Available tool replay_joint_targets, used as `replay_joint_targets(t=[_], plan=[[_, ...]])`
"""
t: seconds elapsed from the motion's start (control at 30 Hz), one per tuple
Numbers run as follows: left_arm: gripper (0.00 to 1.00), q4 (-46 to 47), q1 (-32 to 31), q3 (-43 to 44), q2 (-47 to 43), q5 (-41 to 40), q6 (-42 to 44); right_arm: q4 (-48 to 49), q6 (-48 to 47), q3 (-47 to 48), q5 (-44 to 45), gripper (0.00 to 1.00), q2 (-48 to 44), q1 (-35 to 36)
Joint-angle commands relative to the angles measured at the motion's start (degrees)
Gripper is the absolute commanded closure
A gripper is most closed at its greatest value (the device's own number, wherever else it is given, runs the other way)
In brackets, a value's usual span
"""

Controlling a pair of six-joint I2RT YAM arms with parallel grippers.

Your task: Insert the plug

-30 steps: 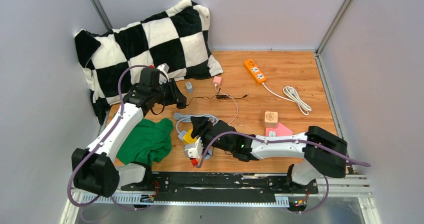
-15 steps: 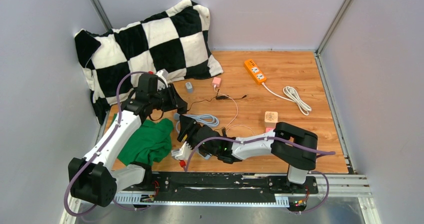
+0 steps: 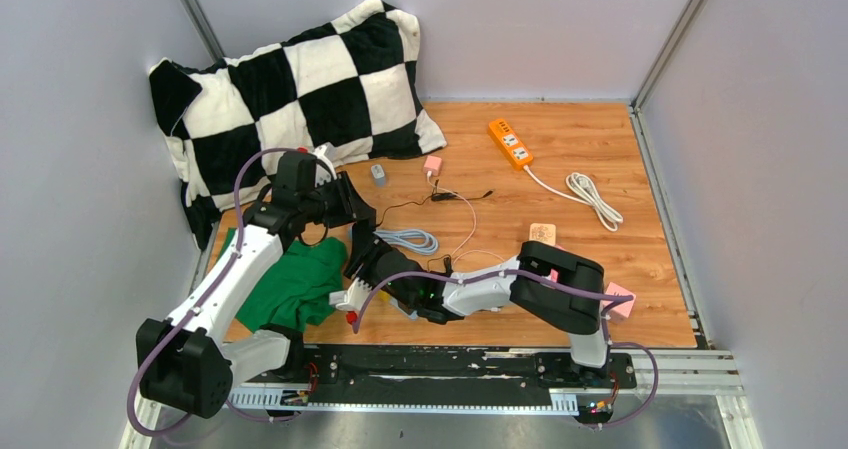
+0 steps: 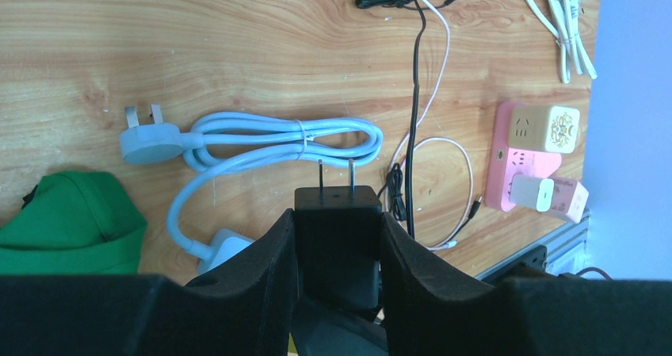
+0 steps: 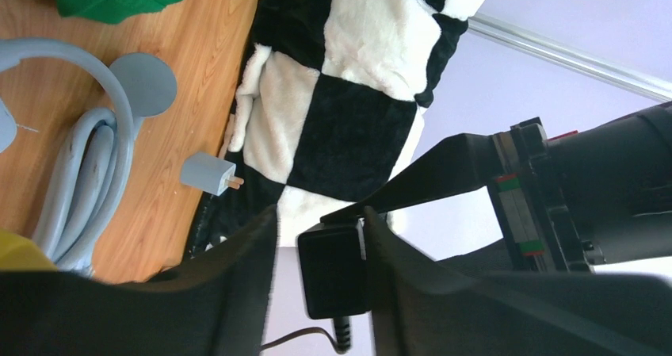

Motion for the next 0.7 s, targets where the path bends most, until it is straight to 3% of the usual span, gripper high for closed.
replay_joint_targets(t=[0.0, 0.13, 0.3, 0.37, 0.47, 0.6, 0.67], plan=[[0.75, -0.6, -0.5, -0.7, -1.6, -0.4, 1.1, 3.1, -5.7, 1.0, 3.4, 0.65, 1.2, -0.6], [0.75, -1.2, -0.5, -0.7, -1.8, -1.4, 2.0, 3.1, -6.5, 1.1, 4.9, 0.82, 1.4, -0.7], [0.75, -1.3, -0.5, -0.8, -2.0, -1.9, 2.2, 3.4, -5.4, 0.8, 6.0, 0.80, 0.7, -0.6], [0.74, -1.3, -0.5, -0.8, -2.1, -2.0, 2.3, 3.7, -5.0, 0.4, 6.1, 0.88, 0.3, -0.6], [0.62, -1.3, -0.5, -0.6, -2.4, -1.7, 2.4, 4.6, -4.9, -0.3, 6.1, 1.00, -0.2, -0.6], [0.37, -1.2, -0.5, 0.0, -4.0, -1.2, 2.3, 2.7, -1.3, -1.3, 6.4, 1.00, -2.4, -0.1], [0.31, -0.7, -0.5, 0.1, -5.6, -0.8, 2.5, -2.4, 2.8, -1.6, 6.4, 1.00, -5.3, 0.3]])
